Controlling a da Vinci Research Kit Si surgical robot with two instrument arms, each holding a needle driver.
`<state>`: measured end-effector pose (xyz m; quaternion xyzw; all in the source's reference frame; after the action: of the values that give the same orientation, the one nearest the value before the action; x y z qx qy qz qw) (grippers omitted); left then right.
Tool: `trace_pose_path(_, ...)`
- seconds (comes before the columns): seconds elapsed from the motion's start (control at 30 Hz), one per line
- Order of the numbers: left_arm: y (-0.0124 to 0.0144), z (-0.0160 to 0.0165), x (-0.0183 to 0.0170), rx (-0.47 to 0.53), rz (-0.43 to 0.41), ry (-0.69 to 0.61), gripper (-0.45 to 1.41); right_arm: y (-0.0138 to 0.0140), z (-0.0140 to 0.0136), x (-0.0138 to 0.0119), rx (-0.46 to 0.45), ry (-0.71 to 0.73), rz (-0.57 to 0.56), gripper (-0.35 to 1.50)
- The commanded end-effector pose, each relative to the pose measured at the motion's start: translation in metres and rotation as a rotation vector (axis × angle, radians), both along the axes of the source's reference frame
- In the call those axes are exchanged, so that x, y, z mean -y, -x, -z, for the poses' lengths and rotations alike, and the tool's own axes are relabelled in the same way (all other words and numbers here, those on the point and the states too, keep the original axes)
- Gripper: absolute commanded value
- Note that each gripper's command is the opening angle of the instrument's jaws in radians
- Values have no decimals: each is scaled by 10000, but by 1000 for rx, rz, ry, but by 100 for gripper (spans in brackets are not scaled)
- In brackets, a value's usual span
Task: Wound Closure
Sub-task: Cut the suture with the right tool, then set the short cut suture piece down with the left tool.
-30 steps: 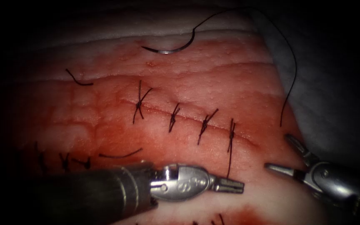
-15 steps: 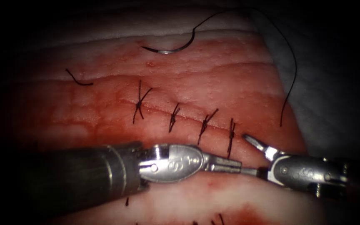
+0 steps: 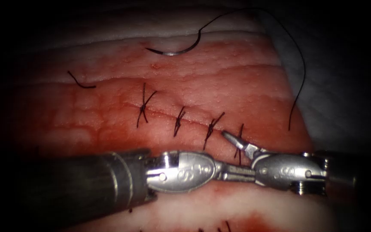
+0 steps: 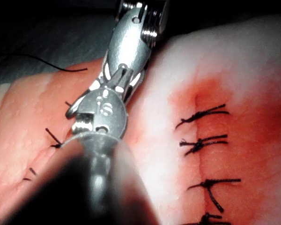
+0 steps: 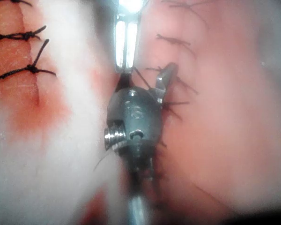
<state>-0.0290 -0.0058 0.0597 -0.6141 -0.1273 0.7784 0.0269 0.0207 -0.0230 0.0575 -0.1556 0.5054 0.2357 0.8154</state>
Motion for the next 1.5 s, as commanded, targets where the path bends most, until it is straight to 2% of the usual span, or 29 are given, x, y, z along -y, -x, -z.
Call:
trace_pose_path(0.03,6,-6,-1,1,0,2,-45,-10,-8,-4,-3,2,-2,111)
trace_pose_path(0.5,4,-4,9,5,-9,7,-45,-15,-26,-15,4,8,-12,108)
trace_pose_path(0.6,4,-3,9,5,-10,7,-45,-17,-27,-16,5,8,-13,101)
trace_pose_path(0.63,4,-3,10,5,-10,7,-45,-18,-28,-16,5,8,-13,96)
trace_pose_path(0.67,4,-3,10,5,-10,7,-45,-19,-28,-16,7,13,-11,83)
trace_pose_path(0.7,4,-3,10,5,-10,7,-45,-19,-28,-16,7,13,-11,83)
trace_pose_path(0.77,4,-3,10,5,-10,7,-45,-19,-27,-16,10,17,-8,56)
trace_pose_path(0.8,4,-3,10,6,-10,7,-45,-18,-26,-15,19,17,-16,0)
trace_pose_path(0.83,4,-3,10,6,-10,7,-45,-18,-26,-15,19,17,-16,0)
trace_pose_path(0.87,4,-3,10,5,-10,7,-45,-17,-25,-14,22,17,-20,-35)
trace_pose_path(1.13,0,0,15,8,-17,15,-45,-15,-28,-16,27,-2,-46,-35)
trace_pose_path(1.23,-9,4,18,12,-24,14,-45,-11,-27,-17,28,8,-39,106)
trace_pose_path(1.3,-18,6,20,16,-30,13,-45,-6,-24,-14,22,9,-34,120)
trace_pose_path(1.4,-39,7,26,3,-28,22,-45,7,-17,-10,12,7,-19,121)
trace_pose_path(1.5,-74,3,35,-22,-20,35,-45,31,-5,-9,7,3,-17,121)
